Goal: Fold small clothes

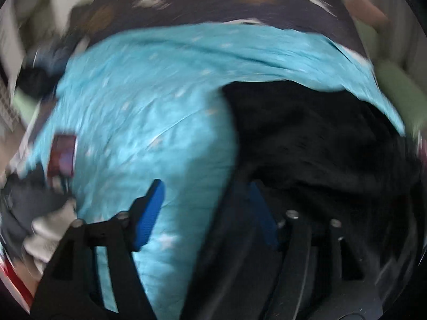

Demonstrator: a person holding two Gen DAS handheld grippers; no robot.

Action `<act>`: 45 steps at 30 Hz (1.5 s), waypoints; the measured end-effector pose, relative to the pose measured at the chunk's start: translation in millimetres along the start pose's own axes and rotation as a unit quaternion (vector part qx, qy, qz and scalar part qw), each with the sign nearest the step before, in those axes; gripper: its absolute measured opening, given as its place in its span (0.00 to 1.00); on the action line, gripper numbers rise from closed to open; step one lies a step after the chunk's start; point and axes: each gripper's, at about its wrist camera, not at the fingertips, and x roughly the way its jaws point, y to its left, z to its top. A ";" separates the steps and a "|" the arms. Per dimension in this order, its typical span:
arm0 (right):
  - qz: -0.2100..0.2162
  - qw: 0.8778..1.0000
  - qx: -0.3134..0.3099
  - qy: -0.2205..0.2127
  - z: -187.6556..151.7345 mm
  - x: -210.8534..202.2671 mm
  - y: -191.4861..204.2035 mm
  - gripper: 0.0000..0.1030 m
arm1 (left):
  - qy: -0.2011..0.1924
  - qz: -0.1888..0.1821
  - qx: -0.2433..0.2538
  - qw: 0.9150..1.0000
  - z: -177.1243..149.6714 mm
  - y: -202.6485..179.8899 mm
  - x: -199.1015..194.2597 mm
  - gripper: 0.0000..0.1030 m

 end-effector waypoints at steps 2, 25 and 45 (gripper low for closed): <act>0.028 0.998 -0.056 -0.006 8.4 -9.3 40.2 0.60 | -0.012 0.006 0.038 0.999 -2.6 -18.7 0.3 0.71; 0.127 0.905 -0.305 0.267 -15.9 214.8 434.1 0.09 | 0.011 -0.081 -0.063 0.995 -14.6 35.8 49.0 0.13; 0.091 0.923 -0.348 0.138 13.8 142.3 411.6 0.51 | 0.029 -0.052 -0.070 0.996 -37.0 84.7 27.6 0.49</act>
